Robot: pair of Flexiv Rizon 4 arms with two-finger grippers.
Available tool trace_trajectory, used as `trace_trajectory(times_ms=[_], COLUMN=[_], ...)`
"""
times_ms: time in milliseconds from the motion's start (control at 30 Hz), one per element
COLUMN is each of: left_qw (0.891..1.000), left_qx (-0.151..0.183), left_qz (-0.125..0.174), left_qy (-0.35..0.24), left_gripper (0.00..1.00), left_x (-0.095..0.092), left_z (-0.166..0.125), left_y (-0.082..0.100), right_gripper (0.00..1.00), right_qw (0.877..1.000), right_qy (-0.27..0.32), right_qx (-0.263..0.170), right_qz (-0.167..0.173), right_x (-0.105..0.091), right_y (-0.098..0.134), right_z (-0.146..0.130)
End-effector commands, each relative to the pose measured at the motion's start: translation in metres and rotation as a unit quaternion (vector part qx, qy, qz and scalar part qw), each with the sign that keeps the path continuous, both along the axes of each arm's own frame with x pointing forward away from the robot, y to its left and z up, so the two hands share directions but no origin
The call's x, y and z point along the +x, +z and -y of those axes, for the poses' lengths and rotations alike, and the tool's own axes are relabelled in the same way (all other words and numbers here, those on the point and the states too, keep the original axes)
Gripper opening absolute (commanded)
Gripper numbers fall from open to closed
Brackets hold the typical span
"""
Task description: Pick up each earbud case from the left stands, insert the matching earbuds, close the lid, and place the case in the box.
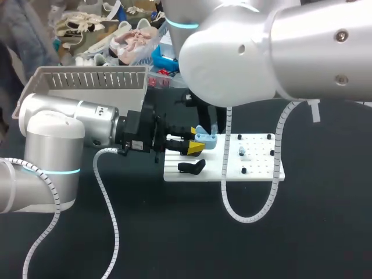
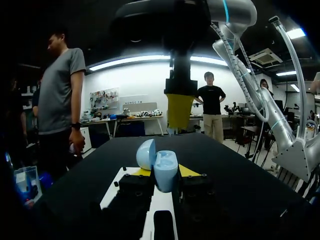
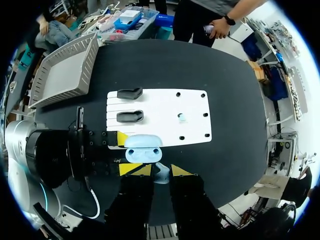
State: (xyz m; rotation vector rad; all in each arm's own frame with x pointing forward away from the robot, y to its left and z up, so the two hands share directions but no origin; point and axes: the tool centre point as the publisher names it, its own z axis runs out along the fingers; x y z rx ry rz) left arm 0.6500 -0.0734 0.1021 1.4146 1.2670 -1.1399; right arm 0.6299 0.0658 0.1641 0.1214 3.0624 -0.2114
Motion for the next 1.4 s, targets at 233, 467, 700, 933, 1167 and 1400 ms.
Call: trace_trajectory(times_ms=[233, 467, 700, 933, 1167, 1400], left_qw=[1.000, 1.000, 1.000, 1.000, 1.000, 1.000], left_qx=[0.000, 0.000, 0.000, 0.000, 0.000, 0.000], left_qz=[0.001, 0.001, 0.001, 0.001, 0.001, 0.001], left_qy=[0.002, 0.002, 0.002, 0.002, 0.002, 0.002], left_gripper=[0.00, 0.00, 0.00, 0.00, 0.00, 0.00], left_x=[-0.0010, -0.0010, -0.0010, -0.0010, -0.0010, -0.0010], left_z=[0.0005, 0.0005, 0.0005, 0.0005, 0.0005, 0.0005], left_y=[-0.0002, -0.0002, -0.0002, -0.0002, -0.0002, -0.0002], right_gripper=[0.00, 0.00, 0.00, 0.00, 0.00, 0.00], right_qw=[1.000, 1.000, 1.000, 0.999, 0.994, 0.988], right_qy=[-0.020, -0.027, -0.027, -0.038, -0.108, -0.154], right_qx=[-0.014, -0.011, -0.011, -0.020, 0.012, 0.020], right_qz=[-0.009, -0.007, -0.007, -0.010, -0.014, -0.012], right_x=[0.0075, 0.0045, 0.0045, 0.0068, 0.0076, 0.0042], right_y=[-0.0083, -0.0047, -0.0047, -0.0065, -0.0049, -0.0048], right_z=[0.0022, 0.0040, 0.0040, 0.0043, 0.0070, 0.0065])
